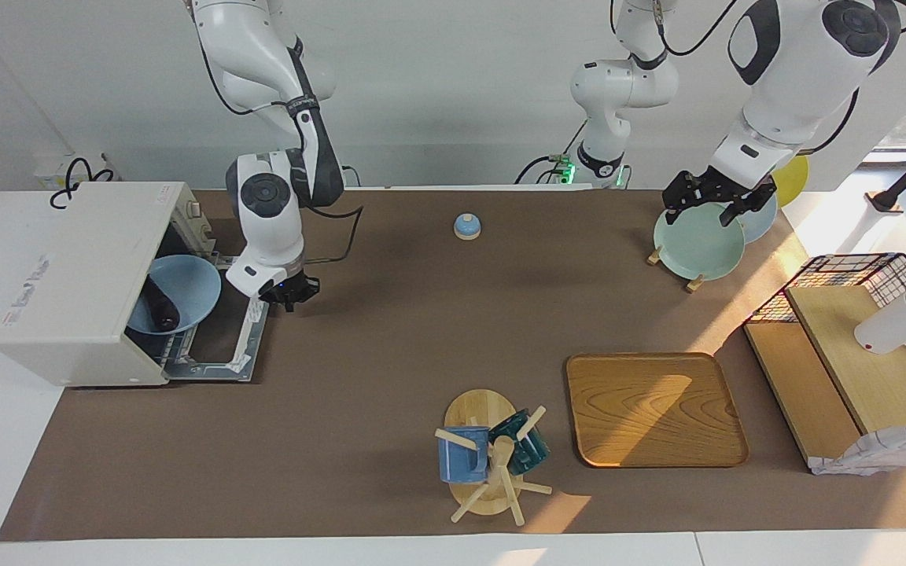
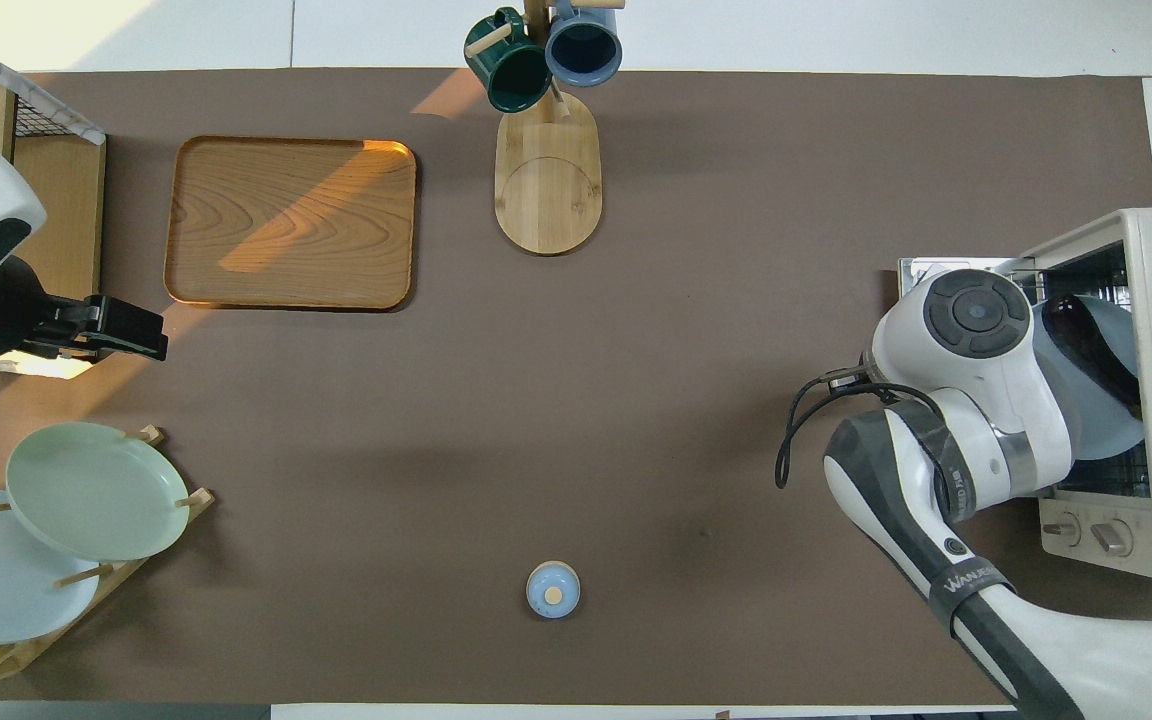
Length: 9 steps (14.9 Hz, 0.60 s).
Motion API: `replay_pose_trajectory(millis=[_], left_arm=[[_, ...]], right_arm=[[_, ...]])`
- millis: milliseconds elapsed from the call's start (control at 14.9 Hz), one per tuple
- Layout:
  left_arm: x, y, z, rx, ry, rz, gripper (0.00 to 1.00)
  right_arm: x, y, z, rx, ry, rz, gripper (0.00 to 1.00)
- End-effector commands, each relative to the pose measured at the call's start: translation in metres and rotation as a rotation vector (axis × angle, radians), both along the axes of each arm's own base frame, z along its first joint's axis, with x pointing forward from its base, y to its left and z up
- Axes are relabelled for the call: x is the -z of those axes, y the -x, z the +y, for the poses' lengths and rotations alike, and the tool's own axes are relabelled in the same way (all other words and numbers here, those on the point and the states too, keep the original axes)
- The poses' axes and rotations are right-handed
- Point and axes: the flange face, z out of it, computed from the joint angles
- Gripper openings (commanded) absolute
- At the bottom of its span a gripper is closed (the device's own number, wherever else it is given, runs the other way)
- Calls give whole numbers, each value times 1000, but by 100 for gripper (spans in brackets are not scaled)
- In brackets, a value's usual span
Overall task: Put eggplant into oven
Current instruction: 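Push the oven door shut with the right gripper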
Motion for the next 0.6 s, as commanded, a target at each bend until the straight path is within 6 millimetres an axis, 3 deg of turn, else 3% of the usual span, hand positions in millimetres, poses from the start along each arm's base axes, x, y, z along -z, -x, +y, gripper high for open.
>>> replay_pose_trajectory(millis=[0, 535], left_arm=[[-5, 2, 2, -6, -14, 0, 100], [-5, 2, 2, -6, -14, 0, 100]], right_arm=[[6, 4, -9, -4, 19, -9, 0], [18, 14, -26, -14, 31, -5, 0]])
